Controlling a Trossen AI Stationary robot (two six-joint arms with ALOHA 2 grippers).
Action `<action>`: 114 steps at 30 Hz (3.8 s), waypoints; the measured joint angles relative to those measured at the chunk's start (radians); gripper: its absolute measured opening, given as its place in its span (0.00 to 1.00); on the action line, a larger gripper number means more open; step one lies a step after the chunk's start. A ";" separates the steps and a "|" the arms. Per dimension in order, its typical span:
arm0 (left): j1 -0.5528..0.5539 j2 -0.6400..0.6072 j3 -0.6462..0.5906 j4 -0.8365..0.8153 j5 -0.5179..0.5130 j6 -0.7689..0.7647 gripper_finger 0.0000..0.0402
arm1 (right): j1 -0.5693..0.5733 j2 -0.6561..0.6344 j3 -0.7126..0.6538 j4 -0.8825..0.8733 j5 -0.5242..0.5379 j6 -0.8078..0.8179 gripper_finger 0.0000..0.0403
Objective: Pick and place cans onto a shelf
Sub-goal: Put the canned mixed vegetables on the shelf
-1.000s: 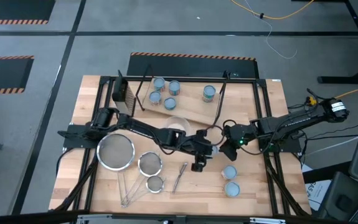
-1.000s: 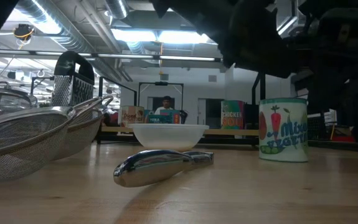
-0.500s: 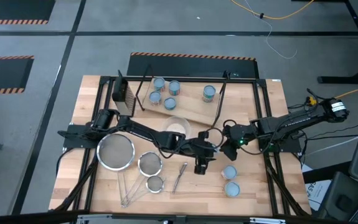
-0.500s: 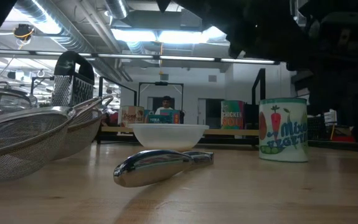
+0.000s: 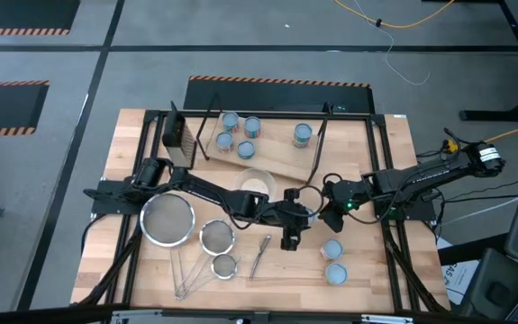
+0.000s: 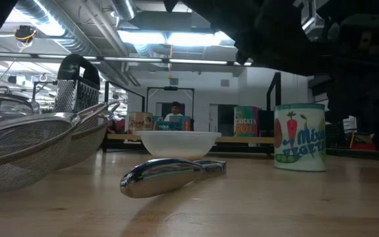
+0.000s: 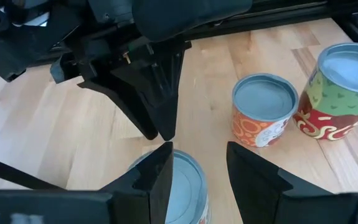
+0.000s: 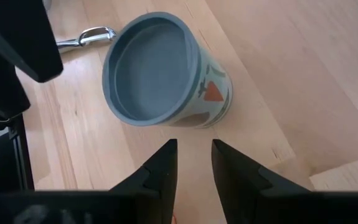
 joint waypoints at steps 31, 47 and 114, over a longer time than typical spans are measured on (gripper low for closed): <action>0.003 0.052 0.001 0.000 -0.006 -0.043 0.36 | 0.000 0.000 0.000 0.001 0.001 0.004 0.26; 0.003 0.091 0.001 -0.006 -0.003 -0.051 0.35 | 0.000 0.000 0.000 0.000 0.002 0.004 0.26; 0.628 -0.370 -0.001 -0.391 0.487 0.353 0.02 | -0.002 -0.182 0.000 -0.067 0.019 -0.078 0.26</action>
